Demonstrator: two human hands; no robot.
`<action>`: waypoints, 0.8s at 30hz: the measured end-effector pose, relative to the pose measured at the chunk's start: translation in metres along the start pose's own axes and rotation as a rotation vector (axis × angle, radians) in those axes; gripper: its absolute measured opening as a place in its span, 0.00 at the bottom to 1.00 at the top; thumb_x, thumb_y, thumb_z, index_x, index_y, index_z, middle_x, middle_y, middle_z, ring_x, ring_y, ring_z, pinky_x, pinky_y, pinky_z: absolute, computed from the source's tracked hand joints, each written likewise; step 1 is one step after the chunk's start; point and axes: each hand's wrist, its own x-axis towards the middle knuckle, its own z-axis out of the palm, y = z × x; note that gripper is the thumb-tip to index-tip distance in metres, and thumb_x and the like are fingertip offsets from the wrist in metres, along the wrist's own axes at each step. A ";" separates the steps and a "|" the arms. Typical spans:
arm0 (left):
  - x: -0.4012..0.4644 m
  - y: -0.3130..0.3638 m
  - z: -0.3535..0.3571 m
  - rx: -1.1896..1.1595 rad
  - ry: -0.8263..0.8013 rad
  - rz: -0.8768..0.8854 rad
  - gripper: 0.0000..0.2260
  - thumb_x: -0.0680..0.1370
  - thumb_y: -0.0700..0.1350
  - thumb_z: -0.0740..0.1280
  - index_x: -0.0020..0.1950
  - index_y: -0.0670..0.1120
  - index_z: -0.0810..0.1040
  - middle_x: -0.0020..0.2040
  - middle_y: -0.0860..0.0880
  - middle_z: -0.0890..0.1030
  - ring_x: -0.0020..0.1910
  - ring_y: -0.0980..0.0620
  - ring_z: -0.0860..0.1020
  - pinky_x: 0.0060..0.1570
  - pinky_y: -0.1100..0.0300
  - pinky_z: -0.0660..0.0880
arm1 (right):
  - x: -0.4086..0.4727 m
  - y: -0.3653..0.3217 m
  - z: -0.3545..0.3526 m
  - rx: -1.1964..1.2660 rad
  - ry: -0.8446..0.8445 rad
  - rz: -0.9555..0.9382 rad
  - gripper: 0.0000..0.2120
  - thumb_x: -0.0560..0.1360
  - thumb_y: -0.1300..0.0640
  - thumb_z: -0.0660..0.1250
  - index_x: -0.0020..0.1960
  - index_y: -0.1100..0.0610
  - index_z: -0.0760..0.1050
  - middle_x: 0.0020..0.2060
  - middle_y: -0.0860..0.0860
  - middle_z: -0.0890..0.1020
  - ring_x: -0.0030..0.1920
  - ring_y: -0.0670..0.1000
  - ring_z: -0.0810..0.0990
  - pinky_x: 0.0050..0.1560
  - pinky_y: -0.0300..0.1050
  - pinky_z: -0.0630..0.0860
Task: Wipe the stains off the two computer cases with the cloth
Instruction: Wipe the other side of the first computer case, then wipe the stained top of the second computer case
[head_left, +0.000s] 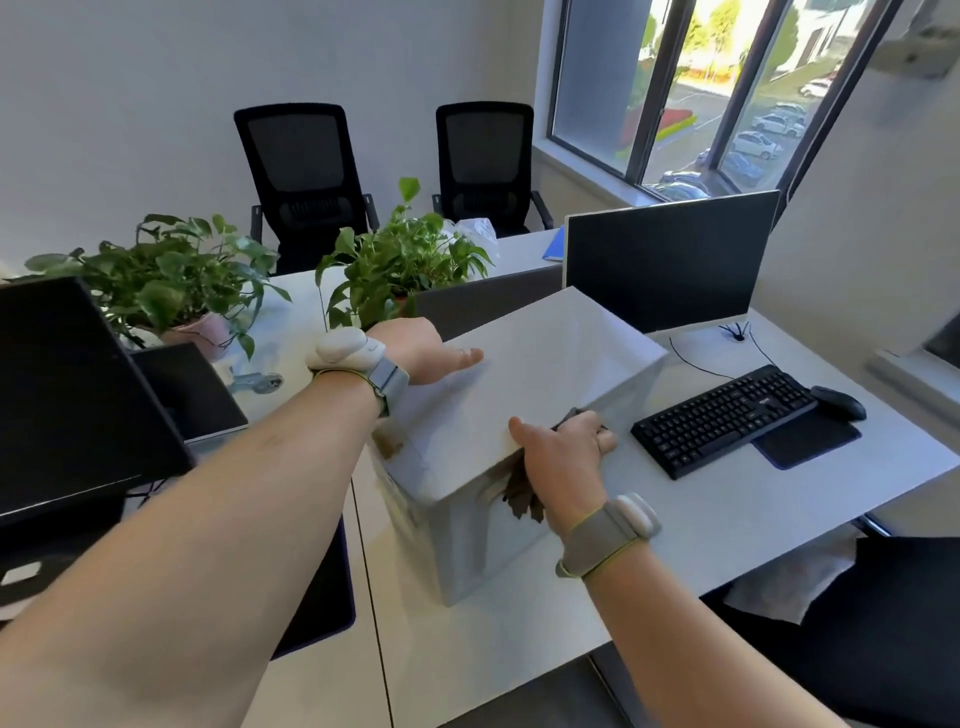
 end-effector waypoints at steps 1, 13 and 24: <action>-0.006 0.001 -0.002 -0.012 0.005 -0.011 0.33 0.79 0.73 0.57 0.46 0.41 0.75 0.46 0.48 0.78 0.46 0.46 0.78 0.44 0.56 0.72 | 0.007 -0.002 -0.009 -0.003 -0.018 -0.015 0.27 0.71 0.48 0.73 0.60 0.58 0.63 0.60 0.59 0.67 0.57 0.60 0.72 0.57 0.56 0.76; -0.055 0.040 0.023 -0.791 -0.444 -0.154 0.13 0.82 0.42 0.68 0.56 0.31 0.78 0.46 0.35 0.85 0.38 0.43 0.86 0.42 0.46 0.85 | 0.153 -0.063 -0.082 -0.579 -0.452 -0.294 0.31 0.78 0.60 0.71 0.79 0.58 0.64 0.73 0.60 0.67 0.69 0.63 0.72 0.65 0.47 0.69; -0.074 0.057 0.030 -0.792 -0.331 -0.162 0.16 0.81 0.47 0.71 0.56 0.34 0.80 0.47 0.40 0.87 0.44 0.43 0.87 0.50 0.46 0.84 | 0.164 -0.060 -0.089 -0.599 -0.442 -0.348 0.25 0.79 0.53 0.69 0.74 0.59 0.70 0.66 0.59 0.76 0.62 0.61 0.78 0.65 0.54 0.75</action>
